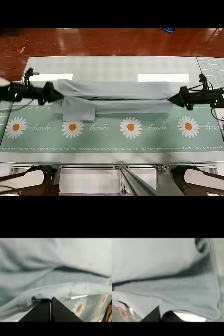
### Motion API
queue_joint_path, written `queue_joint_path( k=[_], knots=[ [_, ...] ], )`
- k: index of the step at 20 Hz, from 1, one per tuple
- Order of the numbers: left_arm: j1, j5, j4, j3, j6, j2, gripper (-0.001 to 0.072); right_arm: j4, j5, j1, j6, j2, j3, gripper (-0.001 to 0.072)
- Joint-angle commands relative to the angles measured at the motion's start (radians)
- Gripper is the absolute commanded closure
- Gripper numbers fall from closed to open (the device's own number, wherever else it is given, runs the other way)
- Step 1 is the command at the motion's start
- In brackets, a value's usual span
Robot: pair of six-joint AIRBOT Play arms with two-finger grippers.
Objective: Fold the shirts.
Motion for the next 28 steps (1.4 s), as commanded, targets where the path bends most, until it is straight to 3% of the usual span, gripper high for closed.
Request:
queue_joint_path(
  k=[1,6,10,11,12,13,15,17,20,21,23,28],
  knots=[
    [-0.037,-0.003,-0.026,0.282,-0.12,-0.199,0.0694,0.054,-0.013,0.013,-0.013,-0.114,0.135,0.0684],
    [-0.04,-0.029,-0.026,0.539,-0.19,-0.367,0.0693,0.055,-0.047,0.054,-0.001,-0.238,0.284,0.0684],
    [-0.057,-0.023,-0.026,0.563,-0.152,-0.44,0.0693,0.057,-0.103,0.075,0.01,-0.328,0.36,0.0684],
    [-0.063,-0.021,-0.026,0.563,-0.142,-0.457,0.0663,0.057,-0.13,0.085,0.01,-0.346,0.369,0.0681],
    [-0.069,-0.023,-0.026,0.563,-0.143,-0.472,0.045,0.06,-0.172,0.093,0.011,-0.357,0.37,0.0557],
    [-0.077,-0.027,-0.026,0.563,-0.145,-0.48,0.0196,0.057,-0.205,0.097,0.023,-0.363,0.37,0.0297],
    [-0.067,-0.029,-0.016,0.575,-0.175,-0.472,0.0199,0.052,-0.184,0.087,0.021,-0.36,0.381,0.0298],
    [-0.032,-0.028,0.042,0.602,-0.199,-0.426,0.0199,-0.02,-0.041,0.036,0.062,-0.356,0.422,0.0299],
    [0.016,-0.02,0.255,0.609,-0.195,-0.279,0.0199,-0.137,0.037,-0.054,0.088,-0.291,0.416,0.0299],
    [0.018,-0.018,0.357,0.608,-0.184,-0.22,0.0199,-0.209,0.016,-0.071,0.117,-0.258,0.393,0.0299],
    [-0.005,-0.065,0.428,0.599,-0.047,-0.117,0.0199,-0.288,-0.069,-0.078,0.177,-0.204,0.306,0.0299],
    [-0.142,0.153,0.428,0.256,-0.056,0.203,0.0199,-0.131,-0.186,-0.02,0.126,-0.228,0.154,0.0299]
  ],
)
